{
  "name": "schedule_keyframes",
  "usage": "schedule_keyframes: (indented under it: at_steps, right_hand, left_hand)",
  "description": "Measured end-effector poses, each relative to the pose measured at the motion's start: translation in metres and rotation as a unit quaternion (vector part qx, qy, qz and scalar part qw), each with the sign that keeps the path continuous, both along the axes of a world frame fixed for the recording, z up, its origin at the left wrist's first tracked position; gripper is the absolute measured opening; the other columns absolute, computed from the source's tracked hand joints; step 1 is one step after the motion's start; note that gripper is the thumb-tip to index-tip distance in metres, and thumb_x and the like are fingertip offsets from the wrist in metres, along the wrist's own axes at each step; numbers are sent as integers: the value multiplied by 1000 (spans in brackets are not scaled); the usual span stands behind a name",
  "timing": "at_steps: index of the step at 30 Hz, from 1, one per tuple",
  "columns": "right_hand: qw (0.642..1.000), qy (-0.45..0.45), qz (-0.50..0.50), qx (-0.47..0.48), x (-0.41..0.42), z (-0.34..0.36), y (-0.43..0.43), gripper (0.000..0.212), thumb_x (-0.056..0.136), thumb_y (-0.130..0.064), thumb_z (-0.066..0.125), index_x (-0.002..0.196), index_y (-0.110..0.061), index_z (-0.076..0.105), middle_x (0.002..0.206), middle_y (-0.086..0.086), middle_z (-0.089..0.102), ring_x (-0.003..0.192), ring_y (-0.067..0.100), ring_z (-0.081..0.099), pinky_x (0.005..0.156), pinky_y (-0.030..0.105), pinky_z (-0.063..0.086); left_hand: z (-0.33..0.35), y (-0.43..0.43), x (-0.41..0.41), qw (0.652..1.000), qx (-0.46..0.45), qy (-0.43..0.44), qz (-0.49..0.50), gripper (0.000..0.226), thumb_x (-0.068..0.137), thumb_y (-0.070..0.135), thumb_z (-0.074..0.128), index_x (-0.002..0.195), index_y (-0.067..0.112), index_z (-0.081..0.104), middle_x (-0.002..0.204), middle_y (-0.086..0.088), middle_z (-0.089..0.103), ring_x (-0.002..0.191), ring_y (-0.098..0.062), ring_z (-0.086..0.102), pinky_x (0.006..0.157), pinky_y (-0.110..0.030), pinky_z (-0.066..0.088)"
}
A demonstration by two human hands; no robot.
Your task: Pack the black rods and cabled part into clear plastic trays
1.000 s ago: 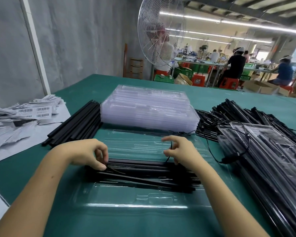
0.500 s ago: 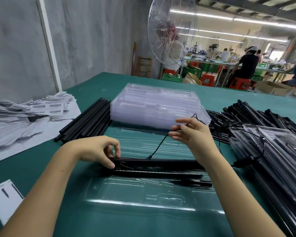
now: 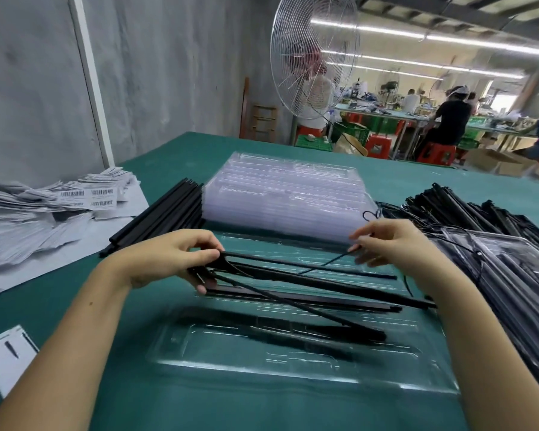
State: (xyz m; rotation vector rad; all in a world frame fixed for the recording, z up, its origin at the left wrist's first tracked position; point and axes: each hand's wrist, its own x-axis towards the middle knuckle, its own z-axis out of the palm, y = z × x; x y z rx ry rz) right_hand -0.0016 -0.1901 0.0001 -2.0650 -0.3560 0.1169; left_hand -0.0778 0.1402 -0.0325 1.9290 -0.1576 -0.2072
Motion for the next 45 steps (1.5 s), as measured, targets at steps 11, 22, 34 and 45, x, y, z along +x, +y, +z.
schedule_keyframes:
  at_steps: [11, 22, 34, 45]
  right_hand:
    - [936, 324, 122, 57, 11, -15, -44, 52, 75, -41, 59, 102, 3, 65, 101, 28, 68, 77, 31, 69, 59, 37, 56]
    - [990, 74, 84, 89, -1, -3, -43, 35, 74, -14, 63, 104, 5, 63, 91, 14, 73, 85, 28, 71, 72, 33, 59]
    - [991, 95, 24, -86, -16, 5, -37, 27, 85, -38, 58, 93, -14, 68, 88, -13, 71, 88, 9, 62, 80, 28, 46]
    - [957, -78, -198, -199, -2, -9, -28, 44, 94, -42, 49, 69, -5, 49, 58, 4, 44, 55, 20, 40, 50, 29, 27]
  left_hand:
    - [-4, 7, 1, 997, 13, -41, 59, 15, 99, 21, 42, 100, 12, 54, 72, -4, 70, 60, -10, 63, 52, -24, 32]
    - [-6, 6, 4, 995, -75, 28, 57, 20, 99, 18, 43, 95, 0, 51, 77, -5, 46, 59, -12, 55, 46, -19, 41]
    - [6, 17, -8, 996, -7, 63, 58, 19, 99, 21, 47, 87, 6, 49, 64, 3, 42, 50, -11, 45, 41, -20, 35]
    - [9, 17, -10, 996, -18, 84, 32, 20, 97, 20, 46, 82, 6, 48, 61, 4, 42, 47, -9, 40, 40, -20, 34]
